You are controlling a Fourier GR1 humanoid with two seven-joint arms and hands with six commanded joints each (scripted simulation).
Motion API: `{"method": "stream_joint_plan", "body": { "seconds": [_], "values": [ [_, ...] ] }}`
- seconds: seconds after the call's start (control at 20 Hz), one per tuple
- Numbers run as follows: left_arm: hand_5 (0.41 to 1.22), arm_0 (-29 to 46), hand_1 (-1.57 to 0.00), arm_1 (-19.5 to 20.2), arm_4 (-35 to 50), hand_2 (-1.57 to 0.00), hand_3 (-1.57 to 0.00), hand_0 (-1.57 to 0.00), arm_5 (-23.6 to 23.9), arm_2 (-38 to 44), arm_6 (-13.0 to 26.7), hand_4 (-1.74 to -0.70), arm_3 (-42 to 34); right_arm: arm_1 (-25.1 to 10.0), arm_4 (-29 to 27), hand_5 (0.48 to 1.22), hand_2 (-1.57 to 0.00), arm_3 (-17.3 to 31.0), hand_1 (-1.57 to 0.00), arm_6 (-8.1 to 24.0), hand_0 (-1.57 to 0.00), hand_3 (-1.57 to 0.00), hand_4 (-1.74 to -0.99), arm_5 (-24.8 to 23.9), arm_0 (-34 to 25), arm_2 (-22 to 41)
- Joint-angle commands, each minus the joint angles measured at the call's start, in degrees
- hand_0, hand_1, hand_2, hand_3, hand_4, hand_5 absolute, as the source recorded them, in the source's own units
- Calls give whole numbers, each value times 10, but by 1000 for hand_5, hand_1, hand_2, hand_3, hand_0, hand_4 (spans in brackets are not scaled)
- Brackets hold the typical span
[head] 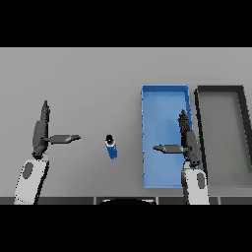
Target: Pick up the blue pipe and place it into the blue bin.
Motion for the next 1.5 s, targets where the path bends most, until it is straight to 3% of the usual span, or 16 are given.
{"method": "stream_joint_plan", "body": {
  "seconds": [0.0,0.25,0.3,0.4,0.55,0.8,0.95,1.1,1.25,1.45],
  "values": [
    [594,1,1,-1,-1,1,1,1,1,-1,-3,-967,-1,-1,-1,594,1,-1,1,-1,1,1,-1210,0,1,-1],
    [594,5,1,-9,-7,1,1,1,8,-9,-5,-967,-11,-2,-3,594,1,-6,1,-6,1,1,-1210,7,13,2],
    [594,12,1,35,-8,1,1,1,-63,-29,-32,-967,-16,-48,40,594,1,-19,1,-38,1,1,-1210,20,21,18],
    [596,16,1,88,-1,1,1,1,-141,-38,-54,-970,-11,-86,87,589,1,-49,1,-59,1,1,-1198,31,39,44],
    [597,10,1,108,0,1,1,1,-173,-45,-55,-968,-14,-97,109,586,1,-56,1,-48,1,1,-1190,36,41,56],
    [583,45,1,128,6,1,1,1,-224,-73,-91,-977,-67,-100,109,579,1,-68,1,-39,1,1,-1187,37,48,57],
    [548,59,1,144,0,1,1,1,-247,-105,-58,-997,-115,-98,100,581,1,-73,1,-27,1,1,-1209,41,37,57],
    [496,54,1,138,-19,1,1,1,-258,-148,6,-1031,-144,-93,96,576,1,-69,1,-39,1,1,-1229,41,40,56],
    [472,60,1,128,-45,1,1,1,-269,-181,7,-1075,-154,-96,100,572,1,-77,1,-34,1,1,-1219,42,48,58],
    [470,38,1,81,-76,1,1,1,-267,-215,6,-1123,-130,-96,102,570,1,-76,1,-25,1,1,-1210,45,42,62]
  ]
}}
